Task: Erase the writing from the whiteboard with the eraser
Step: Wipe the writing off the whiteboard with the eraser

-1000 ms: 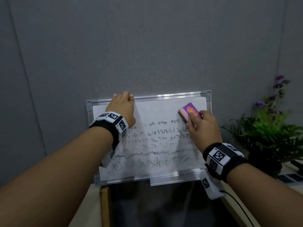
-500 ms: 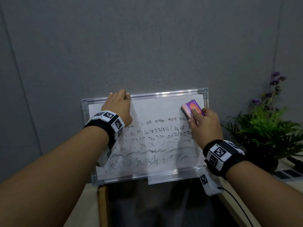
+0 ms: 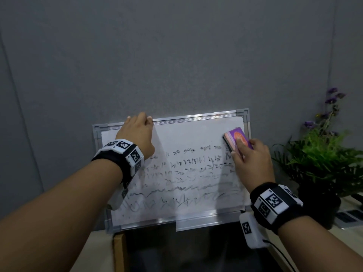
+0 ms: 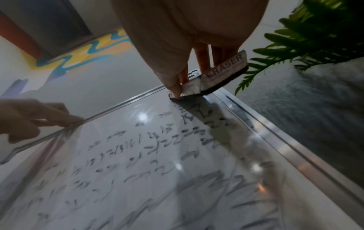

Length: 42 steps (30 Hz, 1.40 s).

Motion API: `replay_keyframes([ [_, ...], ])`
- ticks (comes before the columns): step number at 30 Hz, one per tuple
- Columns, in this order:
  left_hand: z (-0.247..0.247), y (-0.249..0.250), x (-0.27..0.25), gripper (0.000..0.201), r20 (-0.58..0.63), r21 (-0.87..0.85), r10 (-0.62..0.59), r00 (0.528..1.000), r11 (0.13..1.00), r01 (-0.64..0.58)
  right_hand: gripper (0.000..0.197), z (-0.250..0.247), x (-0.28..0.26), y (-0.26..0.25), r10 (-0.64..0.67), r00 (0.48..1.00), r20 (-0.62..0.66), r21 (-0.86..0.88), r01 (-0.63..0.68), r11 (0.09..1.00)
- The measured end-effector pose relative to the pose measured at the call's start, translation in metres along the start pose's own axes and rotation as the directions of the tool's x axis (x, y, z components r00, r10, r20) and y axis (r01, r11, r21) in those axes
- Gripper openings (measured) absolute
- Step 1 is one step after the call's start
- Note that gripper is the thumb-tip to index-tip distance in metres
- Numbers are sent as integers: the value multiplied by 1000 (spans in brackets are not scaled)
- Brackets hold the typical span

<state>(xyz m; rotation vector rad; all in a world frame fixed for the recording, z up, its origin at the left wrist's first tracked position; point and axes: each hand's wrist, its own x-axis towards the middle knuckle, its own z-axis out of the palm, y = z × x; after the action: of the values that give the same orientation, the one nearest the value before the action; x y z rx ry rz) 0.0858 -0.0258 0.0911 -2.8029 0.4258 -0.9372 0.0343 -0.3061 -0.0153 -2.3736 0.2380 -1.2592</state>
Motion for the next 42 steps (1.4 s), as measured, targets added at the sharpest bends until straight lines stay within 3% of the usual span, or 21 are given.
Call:
replay_keyframes([
  [5,3,0,2,77,-23,-9,-11,1000,1000,11,45,1,-14,4,-48,998,38,-41,49,998],
  [12,4,-2,3,78,-19,4,-16,1000,1000,16,44,3,-9,12,-19,1000,-20,-9,18,1000],
  [19,6,-2,3,80,-20,4,-27,999,1000,27,45,8,-17,5,-95,995,9,-34,95,995],
  [42,7,-2,2,79,-37,11,-28,999,1000,29,45,8,-17,11,-66,998,2,17,66,998],
])
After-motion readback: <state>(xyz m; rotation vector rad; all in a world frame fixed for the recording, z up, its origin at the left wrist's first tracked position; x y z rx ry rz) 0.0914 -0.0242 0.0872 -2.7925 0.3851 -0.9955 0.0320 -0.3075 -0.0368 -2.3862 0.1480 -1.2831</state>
